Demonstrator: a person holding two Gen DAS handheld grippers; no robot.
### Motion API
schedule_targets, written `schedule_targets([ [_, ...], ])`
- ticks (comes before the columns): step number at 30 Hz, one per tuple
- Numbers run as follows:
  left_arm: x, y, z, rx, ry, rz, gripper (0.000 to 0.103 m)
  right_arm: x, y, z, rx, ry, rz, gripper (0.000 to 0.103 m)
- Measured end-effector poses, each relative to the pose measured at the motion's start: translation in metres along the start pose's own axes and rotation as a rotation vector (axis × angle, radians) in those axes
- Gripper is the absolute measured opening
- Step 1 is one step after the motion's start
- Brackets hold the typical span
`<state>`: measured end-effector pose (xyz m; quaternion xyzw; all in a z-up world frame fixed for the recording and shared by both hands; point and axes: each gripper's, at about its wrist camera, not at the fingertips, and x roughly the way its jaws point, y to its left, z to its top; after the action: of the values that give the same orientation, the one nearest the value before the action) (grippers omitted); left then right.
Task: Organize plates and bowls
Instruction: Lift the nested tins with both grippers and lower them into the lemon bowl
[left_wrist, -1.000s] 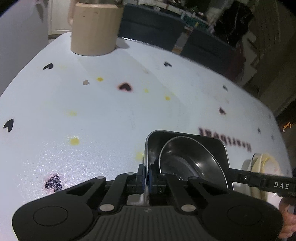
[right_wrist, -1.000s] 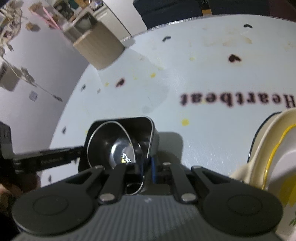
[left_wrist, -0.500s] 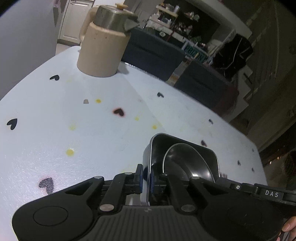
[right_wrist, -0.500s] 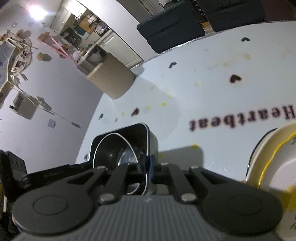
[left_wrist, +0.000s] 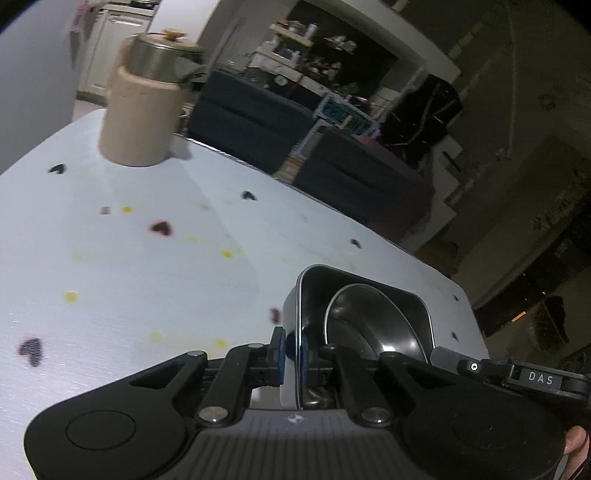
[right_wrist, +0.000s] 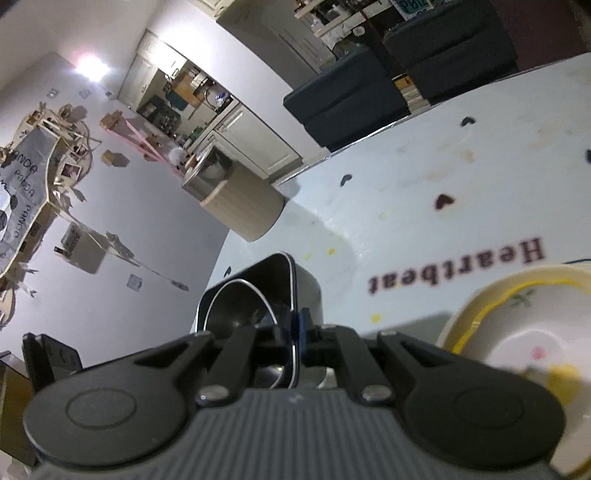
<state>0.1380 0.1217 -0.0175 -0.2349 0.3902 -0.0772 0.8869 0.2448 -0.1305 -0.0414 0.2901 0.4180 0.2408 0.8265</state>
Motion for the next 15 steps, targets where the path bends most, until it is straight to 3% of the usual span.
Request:
schedule_targets([
  [8,0.017,-0.046,-0.019,0.015,0.032,-0.070,0.009,-0.055,-0.027,-0.009,0.050,-0.077,-0.017,0.006],
  [15,0.042,-0.077,-0.036,0.027,0.085,-0.085,0.009,-0.081,-0.054,-0.019,0.117,-0.131,-0.074,0.006],
])
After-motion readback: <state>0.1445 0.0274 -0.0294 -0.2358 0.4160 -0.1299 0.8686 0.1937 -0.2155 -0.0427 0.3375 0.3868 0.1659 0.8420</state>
